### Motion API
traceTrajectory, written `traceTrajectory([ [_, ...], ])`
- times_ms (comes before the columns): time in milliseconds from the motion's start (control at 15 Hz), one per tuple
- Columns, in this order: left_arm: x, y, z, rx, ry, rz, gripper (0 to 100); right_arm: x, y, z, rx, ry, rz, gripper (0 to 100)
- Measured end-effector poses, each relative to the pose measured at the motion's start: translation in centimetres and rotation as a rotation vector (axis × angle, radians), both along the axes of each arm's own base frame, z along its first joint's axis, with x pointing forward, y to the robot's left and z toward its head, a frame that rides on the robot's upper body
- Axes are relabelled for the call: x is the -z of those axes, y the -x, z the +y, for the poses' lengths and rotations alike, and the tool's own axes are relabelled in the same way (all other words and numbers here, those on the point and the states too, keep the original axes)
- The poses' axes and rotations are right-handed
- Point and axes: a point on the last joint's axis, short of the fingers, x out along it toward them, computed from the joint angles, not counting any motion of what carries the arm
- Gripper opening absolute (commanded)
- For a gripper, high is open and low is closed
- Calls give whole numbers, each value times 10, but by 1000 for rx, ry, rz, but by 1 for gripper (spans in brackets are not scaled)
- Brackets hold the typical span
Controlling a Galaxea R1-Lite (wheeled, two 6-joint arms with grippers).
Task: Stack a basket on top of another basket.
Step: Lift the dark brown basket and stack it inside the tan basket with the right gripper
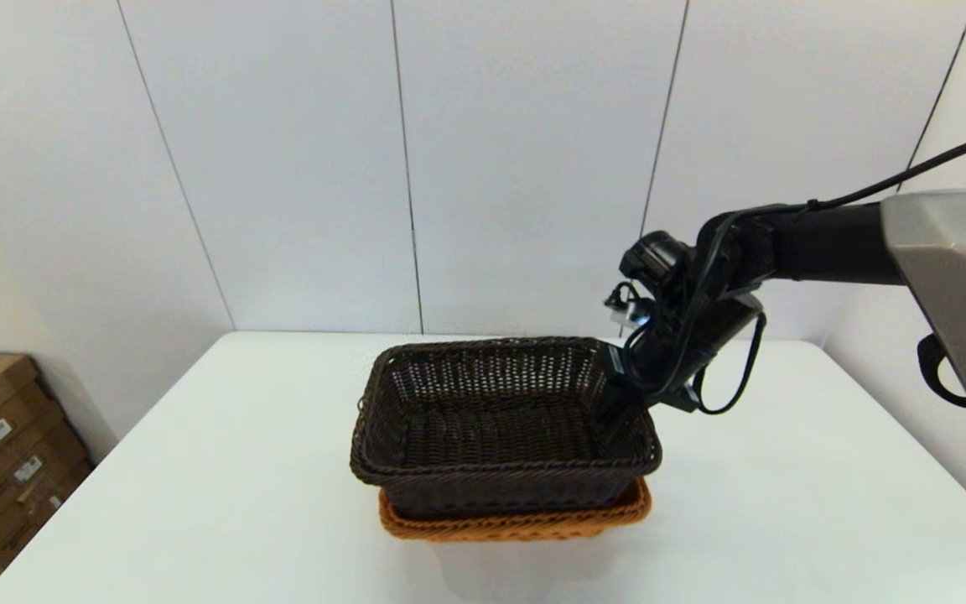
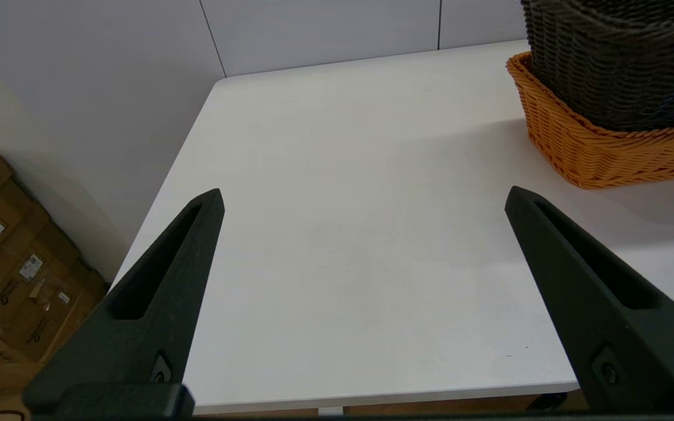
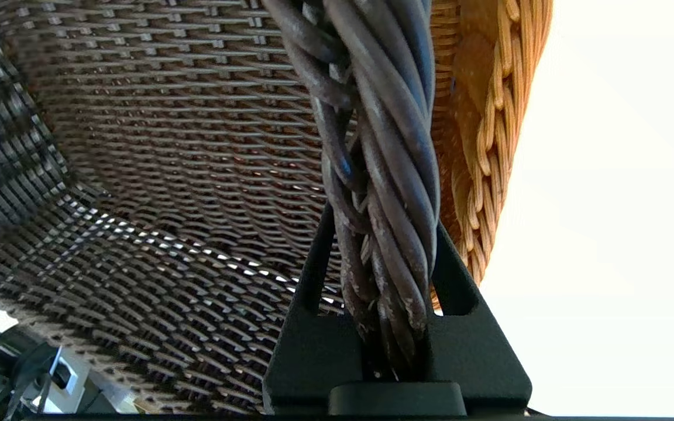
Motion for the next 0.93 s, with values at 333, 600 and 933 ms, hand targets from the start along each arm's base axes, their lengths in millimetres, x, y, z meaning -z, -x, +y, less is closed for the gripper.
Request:
traceTrajectory([
  [333, 0, 0, 0, 0, 0, 0, 100, 4, -2, 1, -1, 1, 8, 0],
  [600, 0, 0, 0, 0, 0, 0, 100, 7, -6, 1, -8, 1, 2, 0],
  [933, 0, 0, 0, 0, 0, 0, 100, 6, -11, 0, 0, -6, -13, 0],
])
